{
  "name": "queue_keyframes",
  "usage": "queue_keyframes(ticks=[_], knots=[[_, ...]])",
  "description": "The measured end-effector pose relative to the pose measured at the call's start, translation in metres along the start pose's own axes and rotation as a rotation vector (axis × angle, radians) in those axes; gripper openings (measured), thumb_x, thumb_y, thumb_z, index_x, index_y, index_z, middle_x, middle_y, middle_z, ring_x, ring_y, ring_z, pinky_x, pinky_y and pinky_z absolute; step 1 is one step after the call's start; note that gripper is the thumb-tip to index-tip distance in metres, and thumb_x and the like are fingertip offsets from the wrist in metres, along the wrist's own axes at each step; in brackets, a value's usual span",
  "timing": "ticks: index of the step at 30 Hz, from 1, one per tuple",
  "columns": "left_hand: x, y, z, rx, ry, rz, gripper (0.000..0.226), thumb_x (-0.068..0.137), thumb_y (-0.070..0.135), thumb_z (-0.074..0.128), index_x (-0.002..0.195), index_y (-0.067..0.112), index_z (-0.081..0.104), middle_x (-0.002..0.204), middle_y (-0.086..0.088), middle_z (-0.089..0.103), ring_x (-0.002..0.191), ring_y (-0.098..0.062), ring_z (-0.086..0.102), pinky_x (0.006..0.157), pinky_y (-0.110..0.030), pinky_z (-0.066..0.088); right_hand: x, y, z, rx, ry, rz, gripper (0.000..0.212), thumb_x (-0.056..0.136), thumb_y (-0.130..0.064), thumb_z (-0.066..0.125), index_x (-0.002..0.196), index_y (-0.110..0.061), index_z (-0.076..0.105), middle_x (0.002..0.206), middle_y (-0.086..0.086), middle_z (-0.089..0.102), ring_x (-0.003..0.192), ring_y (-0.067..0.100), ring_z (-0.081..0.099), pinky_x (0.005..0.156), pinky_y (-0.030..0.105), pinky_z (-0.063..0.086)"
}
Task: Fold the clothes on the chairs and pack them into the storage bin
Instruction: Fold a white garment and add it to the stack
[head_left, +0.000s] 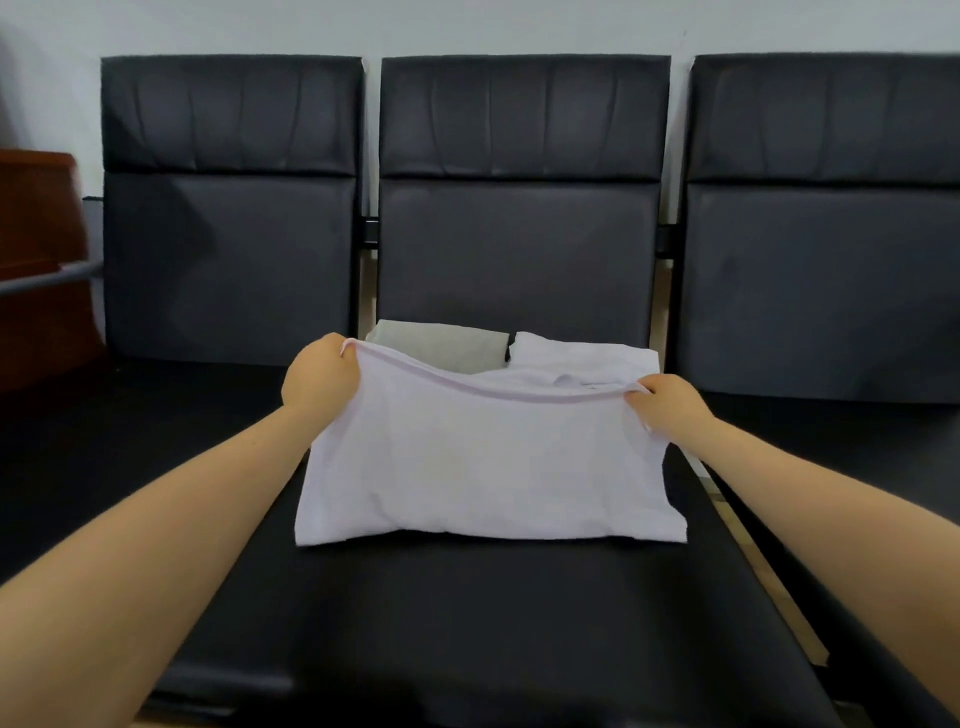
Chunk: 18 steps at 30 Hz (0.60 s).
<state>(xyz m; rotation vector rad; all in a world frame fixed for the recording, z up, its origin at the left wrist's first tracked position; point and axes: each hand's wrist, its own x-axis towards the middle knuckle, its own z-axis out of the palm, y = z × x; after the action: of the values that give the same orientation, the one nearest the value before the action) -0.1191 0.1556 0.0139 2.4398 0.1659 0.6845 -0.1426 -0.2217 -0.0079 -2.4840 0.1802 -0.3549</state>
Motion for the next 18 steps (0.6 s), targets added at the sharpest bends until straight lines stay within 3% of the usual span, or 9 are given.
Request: queue_keyframes(ticks=[3, 7, 9, 12, 15, 18], knots=[[0.025, -0.003, 0.018, 0.054, 0.004, -0.06, 0.025, 0.1, 0.019, 0.036, 0.09, 0.006, 0.055, 0.085, -0.013, 0.055, 0.076, -0.027, 0.052, 0.065, -0.036, 0.041, 0.027, 0.0, 0.02, 0.012, 0.03, 0.028, 0.027, 0.097, -0.014, 0.043, 0.079, -0.002, 0.06, 0.073, 0.009, 0.052, 0.069, 0.021, 0.048, 0.06, 0.03, 0.037], [0.053, -0.008, 0.041, 0.103, -0.014, -0.157, 0.023, 0.099, 0.015, 0.036, 0.093, 0.004, 0.055, 0.089, -0.014, 0.055, 0.079, -0.029, 0.052, 0.066, -0.037, 0.041, 0.051, -0.001, 0.048, 0.084, 0.132, 0.099, 0.033, 0.095, -0.013, 0.041, 0.063, -0.01, 0.038, 0.062, 0.004, 0.041, 0.06, 0.02, 0.04, 0.052, 0.028, 0.028], [0.061, -0.01, 0.049, 0.194, -0.055, -0.152, 0.023, 0.098, 0.015, 0.036, 0.093, 0.005, 0.056, 0.091, -0.014, 0.057, 0.08, -0.028, 0.053, 0.066, -0.037, 0.041, 0.05, -0.002, 0.058, 0.08, 0.164, 0.087, 0.025, 0.094, -0.012, 0.042, 0.069, -0.011, 0.039, 0.064, 0.001, 0.041, 0.064, 0.022, 0.041, 0.053, 0.029, 0.027], [0.066, -0.013, 0.057, 0.265, -0.209, -0.041, 0.022, 0.091, 0.012, 0.043, 0.1, 0.013, 0.063, 0.104, -0.008, 0.062, 0.091, -0.028, 0.057, 0.073, -0.038, 0.048, 0.038, -0.001, 0.07, 0.011, 0.181, -0.044, 0.007, 0.089, -0.017, 0.053, 0.092, -0.015, 0.047, 0.085, -0.001, 0.051, 0.08, 0.022, 0.049, 0.065, 0.031, 0.036], [0.068, -0.006, 0.066, 0.183, -0.324, 0.19, 0.03, 0.091, 0.02, 0.045, 0.113, 0.025, 0.064, 0.122, 0.005, 0.06, 0.112, -0.022, 0.054, 0.097, -0.037, 0.044, 0.037, -0.006, 0.074, -0.013, 0.198, -0.165, 0.032, 0.083, -0.025, 0.063, 0.111, -0.013, 0.053, 0.105, -0.001, 0.053, 0.098, 0.02, 0.051, 0.078, 0.033, 0.042], [0.062, 0.011, 0.074, 0.151, -0.493, 0.308, 0.028, 0.093, 0.031, 0.047, 0.118, 0.033, 0.06, 0.12, 0.017, 0.059, 0.115, -0.011, 0.051, 0.103, -0.03, 0.033, 0.037, -0.016, 0.077, -0.011, 0.139, -0.214, 0.043, 0.083, -0.034, 0.065, 0.118, -0.014, 0.052, 0.112, 0.0, 0.057, 0.105, 0.02, 0.053, 0.085, 0.036, 0.045]])
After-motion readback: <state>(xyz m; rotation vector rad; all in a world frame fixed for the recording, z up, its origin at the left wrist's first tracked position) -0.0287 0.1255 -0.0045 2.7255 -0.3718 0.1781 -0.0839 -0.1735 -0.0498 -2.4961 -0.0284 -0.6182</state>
